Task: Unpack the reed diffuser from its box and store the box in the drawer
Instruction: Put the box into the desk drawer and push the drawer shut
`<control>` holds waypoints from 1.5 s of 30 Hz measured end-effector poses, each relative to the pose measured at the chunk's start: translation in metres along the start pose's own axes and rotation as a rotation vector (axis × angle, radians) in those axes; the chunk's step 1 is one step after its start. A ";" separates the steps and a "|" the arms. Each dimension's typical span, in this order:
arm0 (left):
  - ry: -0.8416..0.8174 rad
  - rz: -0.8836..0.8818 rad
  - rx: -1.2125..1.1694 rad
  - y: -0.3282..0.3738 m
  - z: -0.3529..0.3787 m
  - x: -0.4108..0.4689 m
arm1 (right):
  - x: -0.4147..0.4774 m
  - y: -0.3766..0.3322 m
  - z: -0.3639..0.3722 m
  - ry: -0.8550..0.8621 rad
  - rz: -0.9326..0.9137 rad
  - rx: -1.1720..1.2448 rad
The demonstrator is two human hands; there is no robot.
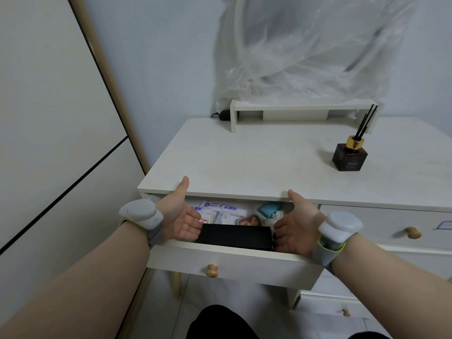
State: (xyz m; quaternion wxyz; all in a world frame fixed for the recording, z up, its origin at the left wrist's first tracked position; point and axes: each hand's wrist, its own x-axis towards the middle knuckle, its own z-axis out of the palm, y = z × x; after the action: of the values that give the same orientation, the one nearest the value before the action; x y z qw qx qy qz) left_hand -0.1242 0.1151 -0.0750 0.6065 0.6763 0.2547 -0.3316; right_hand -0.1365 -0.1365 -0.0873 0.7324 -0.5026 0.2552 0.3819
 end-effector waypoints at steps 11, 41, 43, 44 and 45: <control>-0.031 0.187 -0.063 0.016 -0.007 -0.036 | -0.047 -0.025 0.002 -0.102 -0.213 0.046; 0.578 1.037 1.370 -0.081 0.044 -0.039 | -0.006 0.087 0.004 0.710 -1.367 -1.875; 0.583 1.023 1.374 -0.081 0.045 -0.039 | -0.004 0.087 0.003 0.727 -1.353 -1.877; 0.580 1.021 1.373 -0.081 0.045 -0.039 | -0.003 0.086 0.003 0.739 -1.349 -1.877; 0.577 1.022 1.369 -0.080 0.045 -0.040 | -0.002 0.086 0.003 0.748 -1.350 -1.874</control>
State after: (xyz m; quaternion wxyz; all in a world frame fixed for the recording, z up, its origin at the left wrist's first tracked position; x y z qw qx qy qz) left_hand -0.2162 0.0836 -0.0994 0.0570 0.9771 -0.1880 0.0821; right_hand -0.2073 -0.1171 -0.1315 0.0178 -0.9485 -0.2376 -0.2086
